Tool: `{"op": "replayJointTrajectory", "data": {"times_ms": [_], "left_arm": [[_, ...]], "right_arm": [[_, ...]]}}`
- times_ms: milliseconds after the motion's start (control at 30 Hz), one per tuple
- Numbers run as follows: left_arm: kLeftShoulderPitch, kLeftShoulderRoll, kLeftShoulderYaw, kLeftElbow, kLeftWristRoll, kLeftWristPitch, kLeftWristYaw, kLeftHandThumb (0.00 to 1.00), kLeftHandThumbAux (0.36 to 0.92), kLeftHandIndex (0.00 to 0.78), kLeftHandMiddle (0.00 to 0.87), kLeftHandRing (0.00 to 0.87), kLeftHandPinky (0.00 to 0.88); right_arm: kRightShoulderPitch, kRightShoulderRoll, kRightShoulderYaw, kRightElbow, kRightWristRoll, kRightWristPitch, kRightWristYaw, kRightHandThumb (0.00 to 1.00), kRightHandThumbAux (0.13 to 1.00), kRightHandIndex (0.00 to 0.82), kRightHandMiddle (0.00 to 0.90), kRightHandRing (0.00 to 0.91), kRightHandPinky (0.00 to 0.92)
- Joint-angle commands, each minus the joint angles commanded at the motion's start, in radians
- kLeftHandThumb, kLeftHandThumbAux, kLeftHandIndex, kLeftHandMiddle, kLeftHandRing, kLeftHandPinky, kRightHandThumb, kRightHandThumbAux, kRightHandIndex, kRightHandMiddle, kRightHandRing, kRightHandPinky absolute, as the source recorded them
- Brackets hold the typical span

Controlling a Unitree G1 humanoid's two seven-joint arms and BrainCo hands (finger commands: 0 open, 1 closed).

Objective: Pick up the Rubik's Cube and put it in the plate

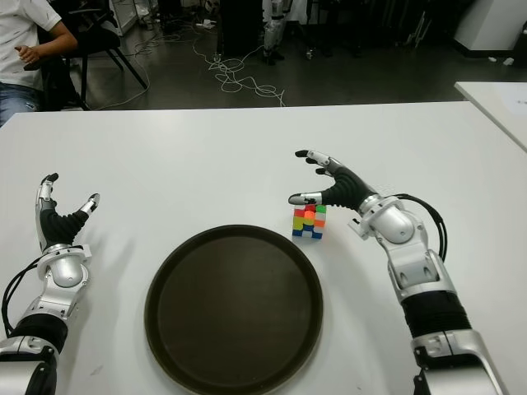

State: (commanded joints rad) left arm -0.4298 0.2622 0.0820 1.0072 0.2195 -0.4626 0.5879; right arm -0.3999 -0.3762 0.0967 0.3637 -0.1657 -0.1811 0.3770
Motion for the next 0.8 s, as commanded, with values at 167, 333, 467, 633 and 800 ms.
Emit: {"op": "replayJointTrajectory", "data": {"times_ms": [167,333,467,633,800], "left_arm": [[-0.002,-0.001,0.000,0.004,-0.001,-0.005,-0.001,0.000,0.736,0.038,0.047,0.027,0.033],[-0.002,-0.001,0.001,0.003,-0.001,-0.004,0.000,0.000,0.714,0.034,0.039,0.026,0.039],[-0.002,-0.003,0.002,0.002,-0.002,-0.006,0.003,0.000,0.704,0.035,0.050,0.039,0.052],[-0.002,-0.003,0.000,0.001,0.003,-0.004,0.010,0.000,0.694,0.040,0.052,0.036,0.041],[-0.003,-0.001,-0.005,0.001,0.008,-0.003,0.011,0.000,0.690,0.041,0.061,0.042,0.048]], "right_arm": [[0.000,-0.006,0.003,-0.001,-0.006,-0.002,-0.004,0.000,0.601,0.000,0.000,0.000,0.000],[0.001,-0.007,0.006,-0.012,-0.013,0.018,-0.008,0.000,0.609,0.000,0.000,0.000,0.000],[0.003,-0.005,0.007,-0.022,-0.019,0.032,-0.011,0.000,0.613,0.000,0.000,0.000,0.000],[0.006,-0.011,0.026,-0.032,-0.074,0.040,-0.051,0.000,0.602,0.000,0.000,0.000,0.000],[0.013,-0.014,0.047,-0.049,-0.136,0.068,-0.087,0.000,0.570,0.000,0.000,0.000,0.000]]}}
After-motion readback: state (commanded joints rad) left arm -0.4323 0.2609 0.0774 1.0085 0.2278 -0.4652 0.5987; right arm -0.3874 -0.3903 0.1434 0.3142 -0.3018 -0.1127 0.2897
